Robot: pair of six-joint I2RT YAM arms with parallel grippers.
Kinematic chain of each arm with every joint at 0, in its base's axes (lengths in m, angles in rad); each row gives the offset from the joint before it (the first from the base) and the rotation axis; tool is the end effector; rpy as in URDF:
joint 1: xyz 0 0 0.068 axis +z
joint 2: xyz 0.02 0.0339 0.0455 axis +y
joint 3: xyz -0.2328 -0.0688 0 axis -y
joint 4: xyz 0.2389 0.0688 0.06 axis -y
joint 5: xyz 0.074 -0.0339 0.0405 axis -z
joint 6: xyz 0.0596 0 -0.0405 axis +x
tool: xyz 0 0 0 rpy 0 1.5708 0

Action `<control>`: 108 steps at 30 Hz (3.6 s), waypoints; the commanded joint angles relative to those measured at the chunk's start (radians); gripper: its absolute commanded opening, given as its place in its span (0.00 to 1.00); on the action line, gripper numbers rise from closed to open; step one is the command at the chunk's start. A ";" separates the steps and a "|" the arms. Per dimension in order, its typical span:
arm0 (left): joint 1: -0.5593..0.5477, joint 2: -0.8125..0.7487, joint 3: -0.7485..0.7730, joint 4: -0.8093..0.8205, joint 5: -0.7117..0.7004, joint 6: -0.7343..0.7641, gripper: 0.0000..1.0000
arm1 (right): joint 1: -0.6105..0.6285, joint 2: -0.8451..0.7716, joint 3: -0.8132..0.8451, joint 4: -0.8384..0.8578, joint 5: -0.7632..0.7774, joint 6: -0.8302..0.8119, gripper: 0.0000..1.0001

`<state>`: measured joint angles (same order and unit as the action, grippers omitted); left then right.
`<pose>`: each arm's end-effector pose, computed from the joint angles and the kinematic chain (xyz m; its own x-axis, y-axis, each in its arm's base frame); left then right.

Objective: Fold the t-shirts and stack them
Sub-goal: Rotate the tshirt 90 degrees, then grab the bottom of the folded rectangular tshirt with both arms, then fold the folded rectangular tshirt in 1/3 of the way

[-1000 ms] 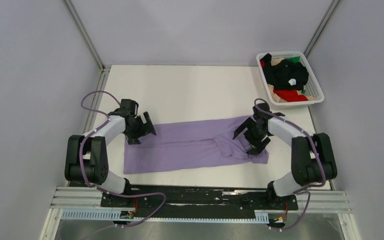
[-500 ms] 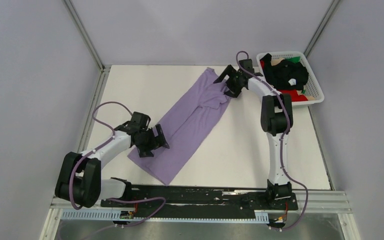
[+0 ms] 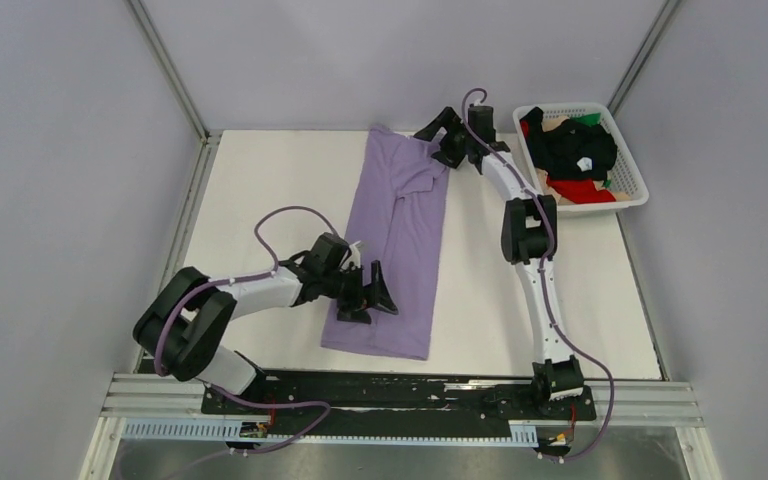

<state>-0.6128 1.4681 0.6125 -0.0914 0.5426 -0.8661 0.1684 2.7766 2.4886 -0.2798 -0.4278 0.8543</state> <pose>0.2041 -0.1811 0.1026 -0.9933 -0.0991 -0.0591 -0.0269 0.6971 -0.7165 0.5792 0.1235 0.1173 -0.7232 0.5730 -0.3854 0.0732 0.6186 0.7823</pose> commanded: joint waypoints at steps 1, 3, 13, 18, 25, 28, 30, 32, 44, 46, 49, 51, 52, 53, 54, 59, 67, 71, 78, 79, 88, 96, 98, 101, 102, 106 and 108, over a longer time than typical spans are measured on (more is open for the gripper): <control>-0.113 0.112 0.024 0.079 0.058 0.019 1.00 | 0.020 0.061 0.026 0.018 0.061 -0.068 1.00; -0.160 0.153 0.075 0.074 0.070 0.040 1.00 | 0.020 0.050 0.034 0.018 0.070 -0.093 1.00; -0.235 0.047 0.233 -0.201 -0.126 0.166 1.00 | 0.017 -0.337 -0.098 -0.029 0.146 -0.396 1.00; -0.235 -0.134 0.238 -0.370 -0.217 0.219 1.00 | 0.021 -0.626 -0.400 -0.033 0.109 -0.445 1.00; -0.234 -0.312 0.159 -0.580 -0.383 0.159 1.00 | 0.045 -1.097 -1.112 -0.044 0.111 -0.342 1.00; -0.233 -0.367 0.097 -0.595 -0.394 0.111 1.00 | 0.068 -1.284 -1.387 -0.055 0.119 -0.281 1.00; -0.234 -0.391 0.034 -0.569 -0.372 0.069 0.98 | 0.092 -1.381 -1.532 -0.075 0.116 -0.231 1.00; -0.234 -0.405 -0.026 -0.517 -0.342 0.029 0.92 | 0.136 -1.472 -1.658 -0.086 0.102 -0.188 1.00; -0.234 -0.264 -0.069 -0.370 -0.301 0.009 0.61 | 0.456 -1.739 -1.968 -0.316 0.083 -0.019 0.84; -0.234 -0.230 -0.063 -0.363 -0.290 0.013 0.56 | 0.488 -1.740 -1.982 -0.329 0.088 -0.008 0.80; -0.234 -0.200 -0.060 -0.346 -0.289 0.017 0.49 | 0.537 -1.739 -2.006 -0.326 0.099 0.023 0.70; -0.234 -0.186 -0.056 -0.334 -0.292 0.019 0.45 | 0.560 -1.729 -2.020 -0.325 0.111 0.039 0.65; -0.234 -0.181 -0.054 -0.326 -0.291 0.019 0.43 | 0.567 -1.721 -2.025 -0.326 0.124 0.041 0.63; -0.234 -0.170 -0.052 -0.321 -0.288 0.019 0.42 | 0.573 -1.714 -2.029 -0.325 0.141 0.042 0.61; -0.234 -0.164 -0.050 -0.313 -0.280 0.019 0.39 | 0.575 -1.707 -2.033 -0.322 0.161 0.043 0.59; -0.234 -0.115 -0.042 -0.318 -0.273 0.032 0.23 | 0.576 -1.674 -2.045 -0.285 0.228 0.037 0.54; -0.234 -0.136 -0.027 -0.359 -0.278 0.038 0.00 | 0.576 -1.614 -2.066 -0.212 0.231 0.023 0.32; -0.234 -0.189 -0.044 -0.393 -0.277 0.033 0.00 | 0.588 -1.589 -2.077 -0.208 0.179 0.015 0.09; -0.234 -0.298 -0.076 -0.428 -0.208 0.019 0.00 | 0.699 -1.676 -2.103 -0.231 0.111 0.077 0.00; -0.234 -0.317 -0.073 -0.430 -0.197 0.016 0.00 | 0.704 -1.688 -2.103 -0.234 0.099 0.087 0.00; -0.223 -0.301 0.111 -0.403 -0.288 0.103 0.00 | 0.640 -1.633 -1.910 -0.242 0.209 -0.019 0.00; -0.042 -0.163 0.229 -0.247 -0.270 0.150 0.00 | 0.513 -1.521 -1.701 -0.232 0.292 -0.171 0.00; 0.005 -0.114 0.264 -0.177 -0.242 0.148 0.00 | 0.475 -1.479 -1.651 -0.228 0.308 -0.202 0.00; 0.062 -0.004 0.350 -0.156 -0.224 0.168 0.00 | 0.421 -1.432 -1.585 -0.203 0.322 -0.219 0.00; 0.070 0.036 0.392 -0.158 -0.222 0.179 0.00 | 0.404 -1.419 -1.570 -0.187 0.331 -0.220 0.00; 0.122 0.127 0.501 -0.180 -0.218 0.200 0.00 | 0.340 -1.354 -1.492 -0.111 0.337 -0.250 0.00; 0.140 0.157 0.548 -0.204 -0.252 0.216 0.00 | 0.318 -1.306 -1.441 -0.100 0.338 -0.273 0.00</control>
<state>-0.5037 1.5894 1.0588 -0.3099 0.3080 -0.7036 0.5240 1.4117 0.9401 -0.4755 -0.1192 0.6506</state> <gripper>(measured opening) 0.010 0.011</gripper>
